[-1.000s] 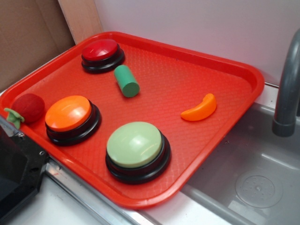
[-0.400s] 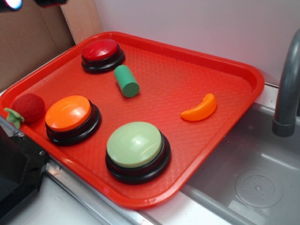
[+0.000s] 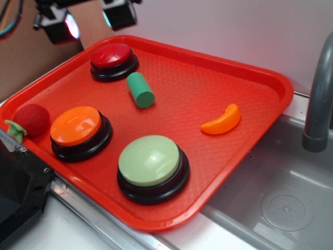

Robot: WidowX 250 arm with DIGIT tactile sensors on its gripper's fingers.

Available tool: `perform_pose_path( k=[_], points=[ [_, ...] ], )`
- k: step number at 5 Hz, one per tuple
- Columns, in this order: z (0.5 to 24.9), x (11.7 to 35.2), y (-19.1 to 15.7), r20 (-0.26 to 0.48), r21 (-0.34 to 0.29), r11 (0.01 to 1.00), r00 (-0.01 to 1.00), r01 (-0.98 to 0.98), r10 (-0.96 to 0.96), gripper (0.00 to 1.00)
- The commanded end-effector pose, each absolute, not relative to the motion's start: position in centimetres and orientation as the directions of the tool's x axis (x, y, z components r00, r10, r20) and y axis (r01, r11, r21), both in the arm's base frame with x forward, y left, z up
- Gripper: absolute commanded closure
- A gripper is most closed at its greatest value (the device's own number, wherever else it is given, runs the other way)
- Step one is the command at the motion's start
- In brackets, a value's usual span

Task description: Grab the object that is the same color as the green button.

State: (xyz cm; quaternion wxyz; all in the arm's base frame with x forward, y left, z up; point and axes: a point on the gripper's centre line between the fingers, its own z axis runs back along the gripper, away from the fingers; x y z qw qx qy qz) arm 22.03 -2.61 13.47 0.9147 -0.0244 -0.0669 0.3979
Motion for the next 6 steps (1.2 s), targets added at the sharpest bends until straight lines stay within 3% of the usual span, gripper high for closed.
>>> perform_pose_path(
  k=[1, 4, 5, 6],
  points=[
    [7.5, 25.7, -1.7, 0.195, -0.017, 0.664, 0.648, -0.748, 0.736, 0.0],
    [3.3, 26.4, 0.3, 0.137, -0.037, 0.636, 0.627, -0.771, 0.767, 0.0],
    [3.3, 26.4, 0.3, 0.151, -0.059, 0.629, 0.616, -0.775, 0.773, 1.0],
    [2.9, 26.6, 0.5, 0.139, -0.067, 0.622, 0.61, -0.78, 0.78, 1.0]
  ],
)
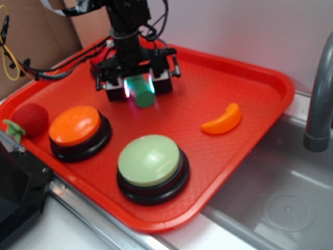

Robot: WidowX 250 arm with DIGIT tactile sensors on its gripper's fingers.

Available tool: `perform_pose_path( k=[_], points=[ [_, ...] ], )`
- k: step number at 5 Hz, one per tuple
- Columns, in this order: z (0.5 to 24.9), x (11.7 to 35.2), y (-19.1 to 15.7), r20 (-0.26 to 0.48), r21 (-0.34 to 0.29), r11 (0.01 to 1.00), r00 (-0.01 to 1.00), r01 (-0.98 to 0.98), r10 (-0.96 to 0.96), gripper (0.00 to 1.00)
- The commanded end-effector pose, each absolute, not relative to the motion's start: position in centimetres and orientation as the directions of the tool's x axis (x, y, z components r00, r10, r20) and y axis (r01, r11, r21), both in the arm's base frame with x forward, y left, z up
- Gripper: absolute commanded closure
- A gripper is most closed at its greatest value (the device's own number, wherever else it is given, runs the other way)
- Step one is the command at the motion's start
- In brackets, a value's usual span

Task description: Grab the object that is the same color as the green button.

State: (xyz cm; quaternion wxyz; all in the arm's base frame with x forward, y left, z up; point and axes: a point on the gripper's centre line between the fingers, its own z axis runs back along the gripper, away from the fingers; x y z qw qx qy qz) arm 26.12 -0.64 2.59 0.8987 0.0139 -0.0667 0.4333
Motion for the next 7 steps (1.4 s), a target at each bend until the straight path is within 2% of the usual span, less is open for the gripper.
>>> perform_pose_path(
  k=[1, 2, 3, 5, 6, 7],
  points=[
    [5.0, 27.1, 0.5, 0.077, -0.083, 0.702, 0.698, -0.707, 0.712, 1.0],
    [8.3, 27.6, 0.6, 0.103, -0.042, 0.791, 0.785, -0.61, 0.611, 1.0],
    [13.0, 27.4, -0.6, 0.179, -0.054, 0.898, 0.88, -0.437, 0.44, 1.0],
    [20.3, 25.5, -2.0, 0.191, -0.165, 0.966, 0.954, -0.201, 0.231, 1.0],
    [19.8, 25.3, -1.8, 0.16, -0.151, 0.97, 0.964, -0.188, 0.212, 1.0],
    [18.5, 26.2, -1.3, 0.164, -0.039, 0.967, 0.953, -0.251, 0.254, 1.0]
  ],
)
